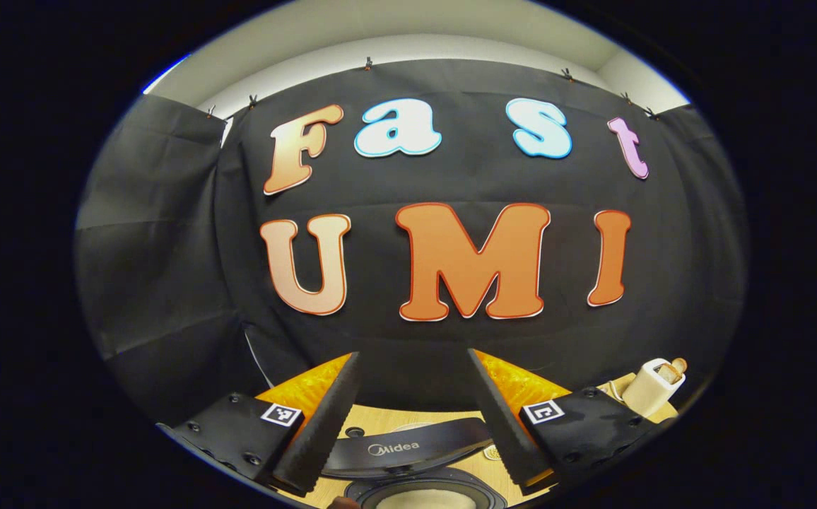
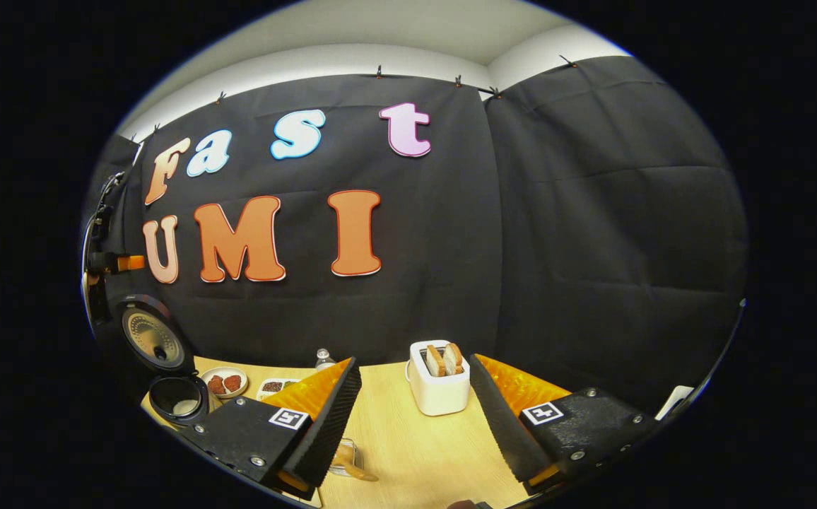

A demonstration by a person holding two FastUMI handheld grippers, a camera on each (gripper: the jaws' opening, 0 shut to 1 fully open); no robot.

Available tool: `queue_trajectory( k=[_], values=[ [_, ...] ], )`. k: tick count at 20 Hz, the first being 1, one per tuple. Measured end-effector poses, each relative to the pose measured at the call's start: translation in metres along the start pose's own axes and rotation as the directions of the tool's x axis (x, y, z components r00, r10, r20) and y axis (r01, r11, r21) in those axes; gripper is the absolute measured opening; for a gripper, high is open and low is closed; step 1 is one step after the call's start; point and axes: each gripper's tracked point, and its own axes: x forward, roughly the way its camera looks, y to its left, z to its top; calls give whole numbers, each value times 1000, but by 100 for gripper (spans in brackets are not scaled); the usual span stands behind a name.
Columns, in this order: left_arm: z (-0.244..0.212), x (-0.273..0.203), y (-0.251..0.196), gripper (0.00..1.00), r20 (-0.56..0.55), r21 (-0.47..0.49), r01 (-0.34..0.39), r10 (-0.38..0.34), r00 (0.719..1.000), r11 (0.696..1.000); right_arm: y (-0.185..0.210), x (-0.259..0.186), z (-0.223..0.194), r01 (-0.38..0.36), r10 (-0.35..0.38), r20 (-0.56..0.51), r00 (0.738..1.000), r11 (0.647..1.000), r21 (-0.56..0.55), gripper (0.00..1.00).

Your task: Close the left gripper, press the button to open the rice cooker; take a wooden spoon from the chopstick holder with the right hand, scoop a spoonful of rice and pour it into the rice cooker, then put the wooden spoon back into the chopstick holder.

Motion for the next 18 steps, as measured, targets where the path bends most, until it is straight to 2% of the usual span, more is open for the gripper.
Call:
queue_trajectory(
  k=[4, 6, 7, 8, 10, 11, 12, 16, 18],
  values=[
    [-33, 22, 3, 98, -67, -27, -5, 3, 998, 1000, -9, -1, -2, 8, -8, -6, 1000, 1000, 3, 94],
    [-44, 24, 15, 98, -93, -22, -36, 33, 995, 999, -11, -2, -2, 5, -5, -8, 1000, 1000, -1, 94],
    [-51, 21, 16, 95, -106, -14, -43, 41, 994, 999, -10, -1, -2, 0, 0, -7, 1000, 1000, -4, 94],
    [-58, 17, 17, 98, -120, -12, -49, 47, 992, 999, -10, -1, -1, -6, 6, -8, 1000, 1000, -5, 94],
    [-61, 10, 14, 95, -112, -60, -43, 36, 993, 997, -9, 3, -1, -15, 15, -8, 1000, 1000, 3, 94],
    [-68, 6, 13, 100, -132, -78, -46, 35, 991, 996, -7, 4, -1, -21, 21, -9, 1000, 1000, 8, 94],
    [-66, 0, 12, 96, -120, -69, -46, 38, 992, 997, -6, 5, -2, -29, 29, -11, 1000, 999, 13, 94],
    [-75, -24, 2, 100, -102, -58, -51, 45, 994, 997, 3, 9, -9, -66, 67, -24, 997, 998, 12, 94],
    [-83, -41, -5, 98, -105, -62, -44, 38, 994, 997, 9, 10, -8, -88, 88, -22, 996, 996, 11, 94]
  ],
)
